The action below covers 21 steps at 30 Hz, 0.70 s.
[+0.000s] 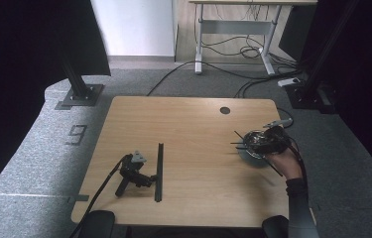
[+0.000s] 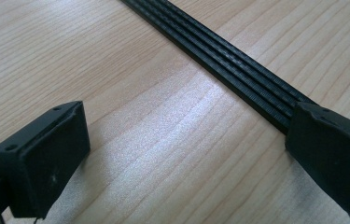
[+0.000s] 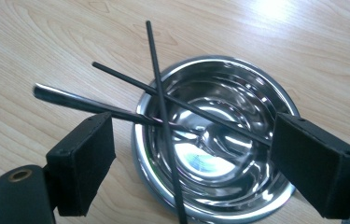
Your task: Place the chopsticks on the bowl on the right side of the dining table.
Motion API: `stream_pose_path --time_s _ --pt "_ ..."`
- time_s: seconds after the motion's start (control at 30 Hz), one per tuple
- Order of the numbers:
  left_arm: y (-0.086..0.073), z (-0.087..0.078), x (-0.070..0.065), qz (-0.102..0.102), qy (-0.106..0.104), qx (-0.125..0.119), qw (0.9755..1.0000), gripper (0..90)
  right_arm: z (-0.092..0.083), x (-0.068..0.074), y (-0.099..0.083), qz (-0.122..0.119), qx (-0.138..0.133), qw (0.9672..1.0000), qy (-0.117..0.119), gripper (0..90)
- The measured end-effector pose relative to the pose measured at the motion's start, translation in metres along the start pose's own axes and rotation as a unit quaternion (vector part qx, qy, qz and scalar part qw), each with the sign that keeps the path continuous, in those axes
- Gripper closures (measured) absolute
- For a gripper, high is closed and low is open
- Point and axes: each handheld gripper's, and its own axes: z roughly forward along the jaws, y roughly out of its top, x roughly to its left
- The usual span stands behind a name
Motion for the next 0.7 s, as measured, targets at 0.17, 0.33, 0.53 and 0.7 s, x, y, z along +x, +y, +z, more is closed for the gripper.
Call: stream_pose_path --time_s 0.17,0.33,0.53,0.7 --pt "0.000 0.000 0.000 0.000 0.000 0.000 1.0000 0.0 -0.006 -0.013 -0.010 0.024 -0.030 0.9991 0.015 7.5" --pt "0.000 0.000 0.000 0.000 0.000 0.000 1.0000 0.0 -0.002 -0.019 -0.020 0.024 -0.036 0.9990 0.016 4.8" --pt "0.000 0.000 0.000 0.000 0.000 0.000 1.0000 0.0 0.009 -0.020 -0.026 0.022 -0.027 0.9994 0.003 4.9" --pt "0.000 0.000 0.000 0.000 0.000 0.000 1.0000 0.0 0.014 -0.024 -0.031 0.029 -0.030 0.9991 -0.007 5.4"
